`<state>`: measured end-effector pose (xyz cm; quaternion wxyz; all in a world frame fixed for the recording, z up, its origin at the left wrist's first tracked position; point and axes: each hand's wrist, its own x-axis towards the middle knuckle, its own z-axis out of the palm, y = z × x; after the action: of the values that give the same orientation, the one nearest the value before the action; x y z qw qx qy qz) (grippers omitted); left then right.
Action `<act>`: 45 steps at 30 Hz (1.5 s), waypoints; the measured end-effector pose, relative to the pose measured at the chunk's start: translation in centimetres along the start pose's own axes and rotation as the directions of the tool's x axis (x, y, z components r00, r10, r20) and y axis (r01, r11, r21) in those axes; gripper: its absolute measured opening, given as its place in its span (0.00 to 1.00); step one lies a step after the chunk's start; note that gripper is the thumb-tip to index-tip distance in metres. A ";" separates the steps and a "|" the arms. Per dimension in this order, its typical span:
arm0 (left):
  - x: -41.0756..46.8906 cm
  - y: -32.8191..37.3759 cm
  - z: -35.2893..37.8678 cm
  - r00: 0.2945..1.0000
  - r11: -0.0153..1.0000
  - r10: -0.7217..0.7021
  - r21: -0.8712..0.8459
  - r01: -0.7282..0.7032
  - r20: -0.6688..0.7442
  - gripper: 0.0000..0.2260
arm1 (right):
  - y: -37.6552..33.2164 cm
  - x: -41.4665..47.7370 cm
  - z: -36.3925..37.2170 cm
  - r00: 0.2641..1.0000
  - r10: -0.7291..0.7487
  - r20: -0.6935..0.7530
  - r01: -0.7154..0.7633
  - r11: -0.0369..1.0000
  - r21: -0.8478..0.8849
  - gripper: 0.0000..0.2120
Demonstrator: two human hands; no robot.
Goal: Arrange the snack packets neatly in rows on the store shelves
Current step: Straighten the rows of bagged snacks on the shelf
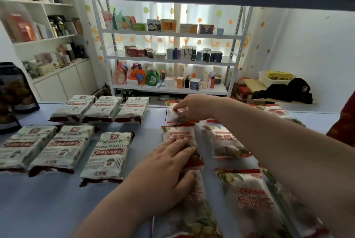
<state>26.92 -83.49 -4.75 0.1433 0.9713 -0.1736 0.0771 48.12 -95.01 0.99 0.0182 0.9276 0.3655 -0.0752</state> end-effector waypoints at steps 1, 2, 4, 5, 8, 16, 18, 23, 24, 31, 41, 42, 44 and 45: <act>0.0 0.0 0.0 1.000 1.000 0.000 -0.004 0.000 0.001 0.30 | -0.1 0.2 0.0 1.000 -0.004 -0.008 0.004 1.000 0.003 0.20; 0.0 -0.1 0.1 1.000 1.000 0.003 -0.005 -0.003 0.003 0.30 | -0.2 0.3 0.0 1.000 -0.009 -0.019 0.009 1.000 -0.006 0.20; 0.0 -0.1 0.2 1.000 1.000 0.011 0.005 -0.011 0.000 0.30 | -0.3 0.5 0.1 0.999 -0.016 -0.042 0.015 0.999 -0.034 0.19; 0.0 -0.1 0.2 1.000 1.000 0.012 0.010 -0.012 -0.003 0.30 | -0.3 0.6 0.1 0.998 -0.017 -0.052 0.016 0.999 -0.036 0.19; 0.0 -0.1 0.3 1.000 1.000 0.013 0.001 -0.013 -0.003 0.31 | -0.1 0.7 0.4 0.997 -0.016 -0.080 0.015 1.000 -0.022 0.19; -0.2 0.2 0.0 0.999 0.999 0.045 -0.015 -0.045 -0.027 0.28 | -0.7 0.3 1.2 0.992 0.026 -0.123 -0.036 0.996 -0.079 0.19; -0.3 0.2 -0.1 0.998 0.999 0.055 -0.001 -0.055 -0.032 0.26 | -1.2 -0.5 1.1 0.992 0.057 -0.115 -0.063 0.997 -0.050 0.20; -1.0 0.1 -0.2 0.997 0.997 0.069 -0.032 -0.070 -0.032 0.29 | -1.8 -6.5 -0.6 0.972 0.125 -0.201 -0.117 0.992 0.048 0.21; -1.2 0.1 -0.2 0.997 0.997 0.069 -0.042 -0.070 -0.016 0.29 | -2.1 -8.4 -0.7 0.976 0.146 -0.164 -0.145 0.989 0.017 0.21; -2.5 1.3 -1.3 0.995 0.995 0.088 -0.050 -0.090 -0.043 0.26 | -6.1 -23.8 4.0 0.959 0.232 -0.162 -0.228 0.973 0.047 0.27; -5.8 6.1 -0.4 1.000 1.000 0.016 -0.010 -0.016 -0.007 0.29 | -6.5 -27.7 9.6 0.942 0.173 -0.287 -0.154 0.984 0.086 0.28; -5.9 6.4 -0.6 1.000 1.000 0.001 -0.001 -0.001 -0.018 0.30 | -6.4 -28.0 9.7 0.939 0.155 -0.308 -0.132 0.987 0.093 0.28; -5.8 7.9 -0.8 0.994 1.000 -0.014 0.026 0.017 -0.111 0.27 | -5.5 -29.3 9.6 0.908 0.145 -0.393 -0.101 0.986 0.129 0.27; -5.6 9.1 -0.8 0.987 1.000 -0.005 0.028 0.009 -0.159 0.26 | -4.6 -30.2 9.6 0.887 0.168 -0.431 -0.112 0.982 0.153 0.27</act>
<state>18.38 -89.70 -2.81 0.1430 0.9646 -0.1569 0.1565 21.98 -112.85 -3.75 -0.1175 0.9436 0.2868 0.1162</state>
